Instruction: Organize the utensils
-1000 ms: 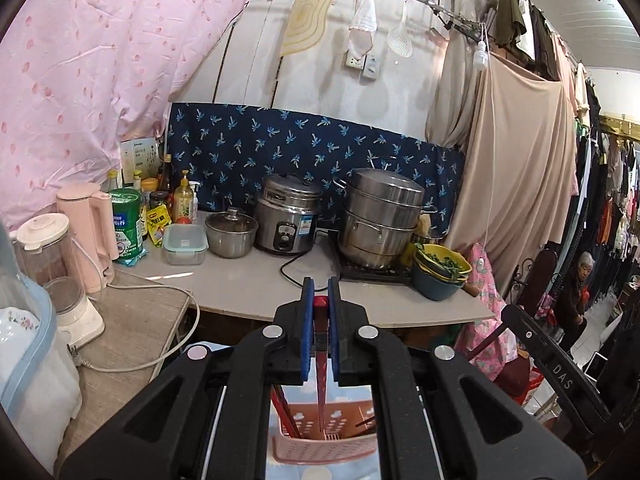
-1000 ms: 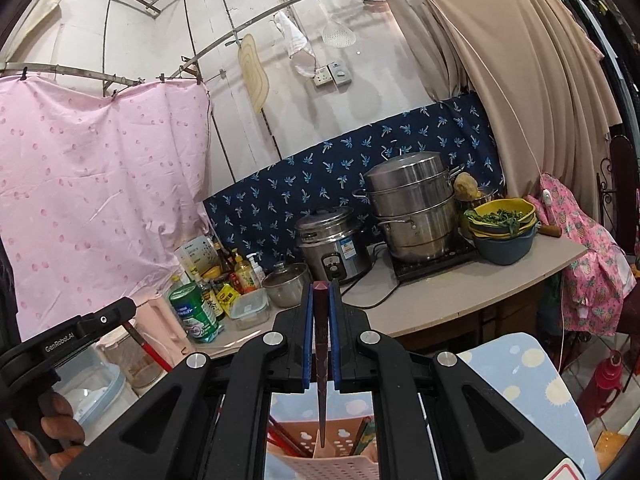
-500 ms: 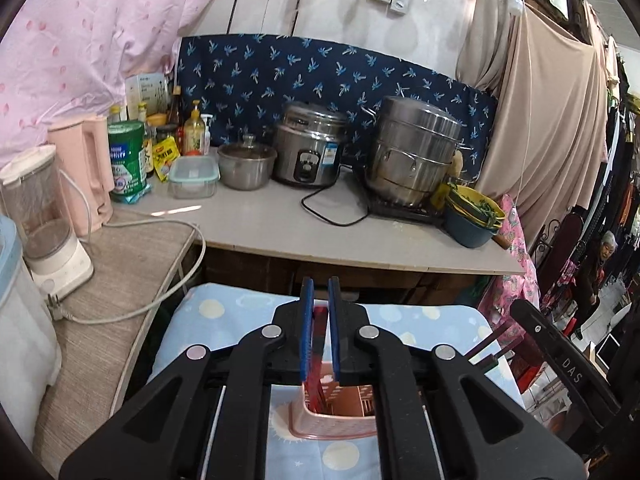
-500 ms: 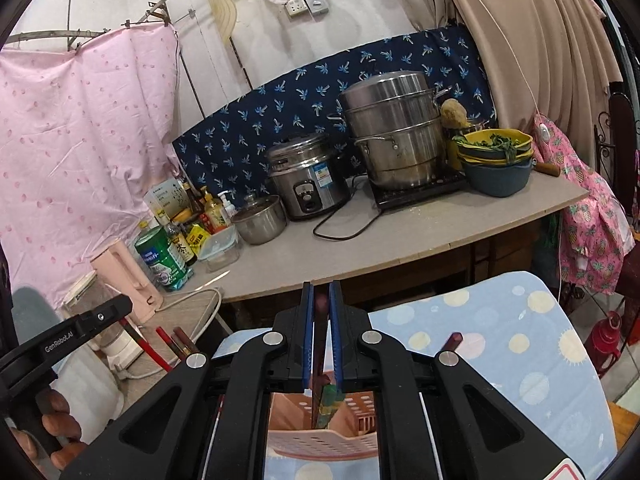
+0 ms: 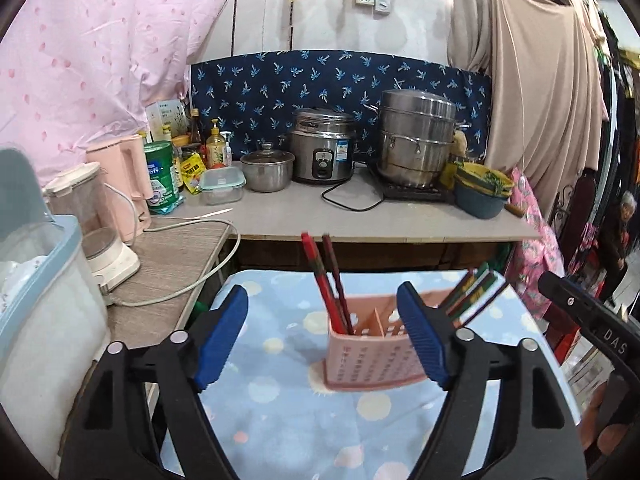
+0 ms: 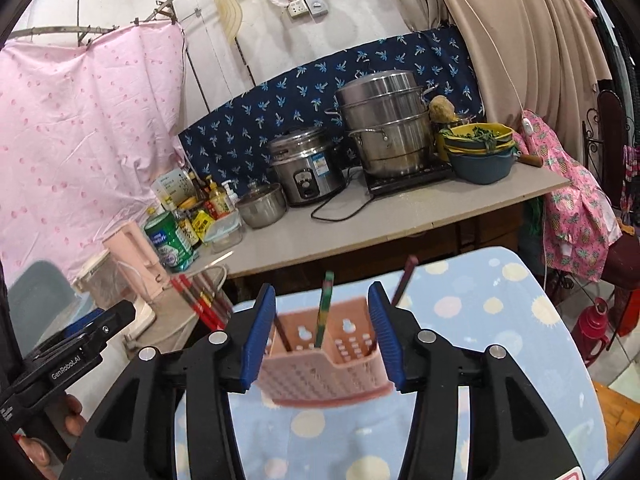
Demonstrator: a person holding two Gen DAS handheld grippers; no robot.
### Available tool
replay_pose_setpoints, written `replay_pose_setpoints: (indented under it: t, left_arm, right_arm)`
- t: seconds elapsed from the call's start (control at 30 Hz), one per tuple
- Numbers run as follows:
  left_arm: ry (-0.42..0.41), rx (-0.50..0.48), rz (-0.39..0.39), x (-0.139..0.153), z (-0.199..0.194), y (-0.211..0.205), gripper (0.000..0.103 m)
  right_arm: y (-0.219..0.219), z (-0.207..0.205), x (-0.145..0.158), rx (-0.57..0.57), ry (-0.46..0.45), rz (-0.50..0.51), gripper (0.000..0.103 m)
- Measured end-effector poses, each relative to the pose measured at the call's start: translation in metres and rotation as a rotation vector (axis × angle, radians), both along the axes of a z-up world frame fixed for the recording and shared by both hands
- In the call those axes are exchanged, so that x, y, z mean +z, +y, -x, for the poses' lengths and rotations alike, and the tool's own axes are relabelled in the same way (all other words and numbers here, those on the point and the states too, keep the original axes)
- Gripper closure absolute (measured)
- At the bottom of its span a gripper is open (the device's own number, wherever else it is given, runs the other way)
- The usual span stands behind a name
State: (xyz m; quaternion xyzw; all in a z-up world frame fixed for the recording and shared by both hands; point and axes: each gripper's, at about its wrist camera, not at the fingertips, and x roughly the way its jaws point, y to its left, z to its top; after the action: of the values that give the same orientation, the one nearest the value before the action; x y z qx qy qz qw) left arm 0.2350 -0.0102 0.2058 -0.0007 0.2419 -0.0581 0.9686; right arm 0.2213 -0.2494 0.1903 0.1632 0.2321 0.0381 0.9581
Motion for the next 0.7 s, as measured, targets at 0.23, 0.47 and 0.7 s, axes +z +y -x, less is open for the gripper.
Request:
replay_pose_setpoints:
  t: [0.23, 0.47, 0.7]
  left_arm:
    - [0.070, 0.013, -0.046, -0.030, 0.037, -0.003, 0.019]
    - [0.130, 0.018, -0.065, -0.055, 0.071, -0.008, 0.017]
    - [0.175, 0.021, -0.087, -0.065, 0.089, -0.011, 0.017]
  right_arm:
    - [0.011, 0.048, -0.024, -0.012, 0.047, 0.041, 0.041]
    - [0.020, 0.084, -0.048, -0.002, 0.098, 0.046, 0.036]
    - [0.033, 0.107, -0.057, -0.002, 0.147, 0.073, 0.034]
